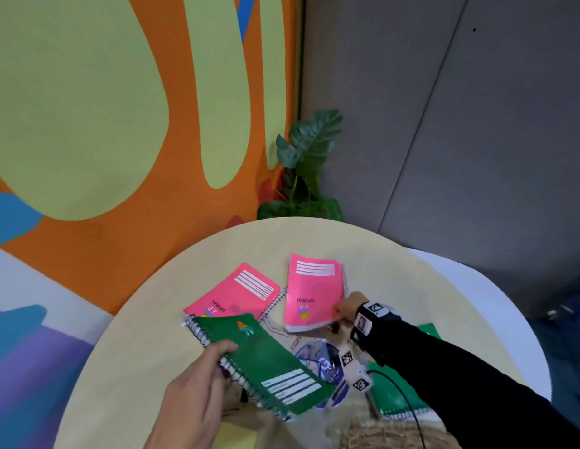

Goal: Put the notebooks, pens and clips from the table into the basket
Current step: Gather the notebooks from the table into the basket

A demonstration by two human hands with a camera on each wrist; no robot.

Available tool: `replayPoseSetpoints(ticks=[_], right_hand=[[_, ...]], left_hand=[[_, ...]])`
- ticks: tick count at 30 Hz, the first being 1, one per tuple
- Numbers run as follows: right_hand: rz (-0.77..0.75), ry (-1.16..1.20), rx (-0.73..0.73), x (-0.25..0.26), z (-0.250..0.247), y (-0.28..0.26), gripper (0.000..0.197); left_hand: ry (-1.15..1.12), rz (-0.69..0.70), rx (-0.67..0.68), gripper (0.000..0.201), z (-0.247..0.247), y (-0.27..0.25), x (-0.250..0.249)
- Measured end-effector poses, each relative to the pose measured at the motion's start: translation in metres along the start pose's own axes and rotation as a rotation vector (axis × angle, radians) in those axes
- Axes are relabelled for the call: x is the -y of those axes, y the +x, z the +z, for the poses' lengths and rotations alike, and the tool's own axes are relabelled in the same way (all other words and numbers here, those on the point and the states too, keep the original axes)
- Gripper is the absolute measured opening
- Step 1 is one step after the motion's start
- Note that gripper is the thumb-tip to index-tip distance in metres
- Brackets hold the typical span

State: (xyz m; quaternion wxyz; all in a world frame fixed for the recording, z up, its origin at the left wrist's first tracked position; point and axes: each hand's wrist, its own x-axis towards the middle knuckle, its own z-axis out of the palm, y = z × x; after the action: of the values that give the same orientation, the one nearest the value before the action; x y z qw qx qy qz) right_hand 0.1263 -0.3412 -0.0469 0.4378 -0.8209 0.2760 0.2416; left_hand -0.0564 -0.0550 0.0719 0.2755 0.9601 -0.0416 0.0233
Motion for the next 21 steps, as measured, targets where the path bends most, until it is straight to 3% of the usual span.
replayPoseSetpoints(ticks=[3, 5, 8, 11, 14, 17, 21], right_hand=[[-0.089, 0.342, -0.015, 0.029, -0.007, -0.03, 0.013], [-0.242, 0.355, -0.046, 0.049, -0.028, -0.066, 0.018], [-0.494, -0.041, -0.199, 0.053, -0.072, -0.133, 0.009], [-0.669, -0.599, -0.48, 0.032, -0.117, -0.193, 0.015], [-0.763, -0.729, -0.576, 0.007, -0.153, -0.246, 0.026], [-0.822, -0.862, -0.443, -0.013, -0.174, -0.288, 0.031], [-0.63, -1.169, 0.014, -0.031, -0.169, -0.316, 0.039]], left_hand=[[-0.204, -0.037, -0.059, 0.022, 0.006, -0.003, -0.003], [-0.231, -0.112, -0.095, 0.006, 0.012, -0.005, -0.004], [-0.121, -0.178, -0.082, 0.025, 0.016, -0.007, -0.006], [-0.022, -0.101, -0.09, 0.031, 0.015, -0.014, -0.004], [0.018, -0.031, -0.126, 0.052, 0.009, -0.023, -0.007], [-0.03, -0.029, -0.071, 0.073, 0.005, -0.026, -0.007], [0.081, 0.031, -0.073, 0.061, 0.013, -0.031, 0.002]])
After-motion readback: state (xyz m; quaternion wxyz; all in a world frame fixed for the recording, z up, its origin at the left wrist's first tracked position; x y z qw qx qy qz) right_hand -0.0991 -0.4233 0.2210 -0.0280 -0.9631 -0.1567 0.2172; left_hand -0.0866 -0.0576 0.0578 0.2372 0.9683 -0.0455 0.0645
